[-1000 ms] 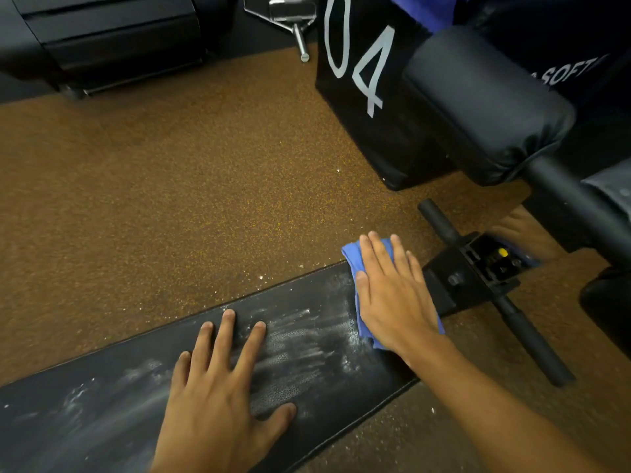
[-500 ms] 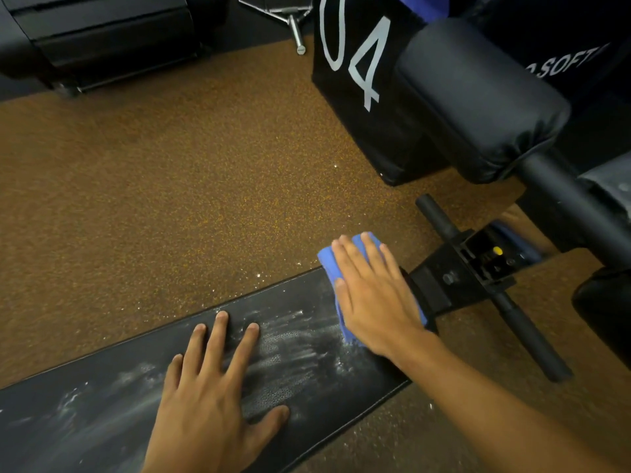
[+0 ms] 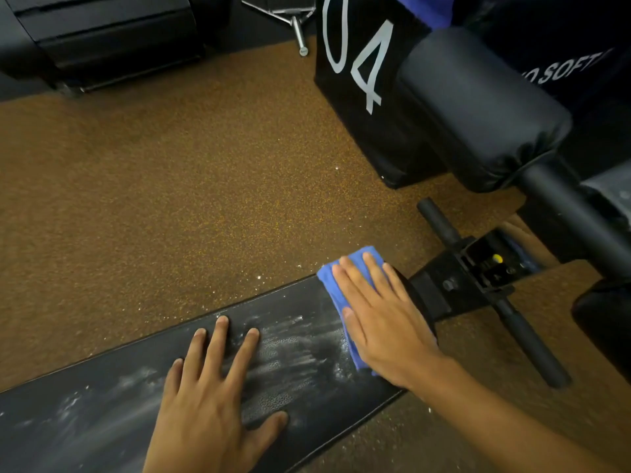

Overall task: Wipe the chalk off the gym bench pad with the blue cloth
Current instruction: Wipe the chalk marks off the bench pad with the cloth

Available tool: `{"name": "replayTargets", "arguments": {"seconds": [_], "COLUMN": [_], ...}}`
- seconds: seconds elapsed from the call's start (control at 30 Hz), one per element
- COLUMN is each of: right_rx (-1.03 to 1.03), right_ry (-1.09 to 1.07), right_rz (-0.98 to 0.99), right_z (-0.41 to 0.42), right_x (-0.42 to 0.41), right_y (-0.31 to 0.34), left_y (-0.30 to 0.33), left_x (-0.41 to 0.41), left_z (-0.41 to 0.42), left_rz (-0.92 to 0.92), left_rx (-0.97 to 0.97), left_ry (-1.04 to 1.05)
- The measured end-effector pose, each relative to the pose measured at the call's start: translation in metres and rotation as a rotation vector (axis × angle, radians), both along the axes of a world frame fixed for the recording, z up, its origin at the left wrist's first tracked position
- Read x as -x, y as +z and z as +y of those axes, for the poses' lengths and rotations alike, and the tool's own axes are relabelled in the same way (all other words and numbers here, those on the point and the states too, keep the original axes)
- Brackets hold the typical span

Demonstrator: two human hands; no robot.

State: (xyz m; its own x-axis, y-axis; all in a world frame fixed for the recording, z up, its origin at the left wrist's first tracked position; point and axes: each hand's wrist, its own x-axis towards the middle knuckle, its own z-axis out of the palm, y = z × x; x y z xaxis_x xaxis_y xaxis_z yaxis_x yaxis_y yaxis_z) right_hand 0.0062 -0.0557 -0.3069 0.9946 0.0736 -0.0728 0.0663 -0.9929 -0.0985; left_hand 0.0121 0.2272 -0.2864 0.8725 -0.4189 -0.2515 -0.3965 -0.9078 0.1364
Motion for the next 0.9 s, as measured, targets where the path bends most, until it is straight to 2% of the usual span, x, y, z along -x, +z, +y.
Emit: {"name": "replayTargets", "arguments": {"seconds": [0.1,0.27,0.37,0.5,0.57,0.67,0.73,0.9], "right_rx": [0.002,-0.032,-0.014,0.011,0.007,0.001,0.003,0.020], "right_ry": [0.037,-0.211,-0.082,0.078,0.011,-0.202,-0.244,0.034], "right_rz": [0.028,-0.003,-0.017,0.019,0.013,-0.006,-0.019,0.015], "right_z": [-0.023,-0.004,0.018,-0.003,-0.014,-0.005,0.010,0.004], "right_x": [0.014,-0.038,-0.030,0.014,0.010,-0.025,-0.033,0.025], "right_y": [0.003,-0.002,-0.002,0.004,0.002,-0.004,-0.006,0.001], "left_y": [0.001,-0.001,-0.002,0.000,0.000,-0.002,-0.002,0.002], "left_x": [-0.001,-0.001,0.000,0.000,0.000,0.001,0.002,0.002], "left_z": [0.000,-0.001,0.000,-0.001,0.000,0.001,0.002,0.002], "left_rz": [0.003,-0.003,-0.021,-0.017,-0.021,-0.021,-0.029,0.006], "left_rx": [-0.006,-0.005,0.011,0.032,0.029,0.016,0.007,0.028], "left_ry": [-0.003,-0.011,-0.017,-0.005,-0.010,-0.013,-0.020,0.005]}}
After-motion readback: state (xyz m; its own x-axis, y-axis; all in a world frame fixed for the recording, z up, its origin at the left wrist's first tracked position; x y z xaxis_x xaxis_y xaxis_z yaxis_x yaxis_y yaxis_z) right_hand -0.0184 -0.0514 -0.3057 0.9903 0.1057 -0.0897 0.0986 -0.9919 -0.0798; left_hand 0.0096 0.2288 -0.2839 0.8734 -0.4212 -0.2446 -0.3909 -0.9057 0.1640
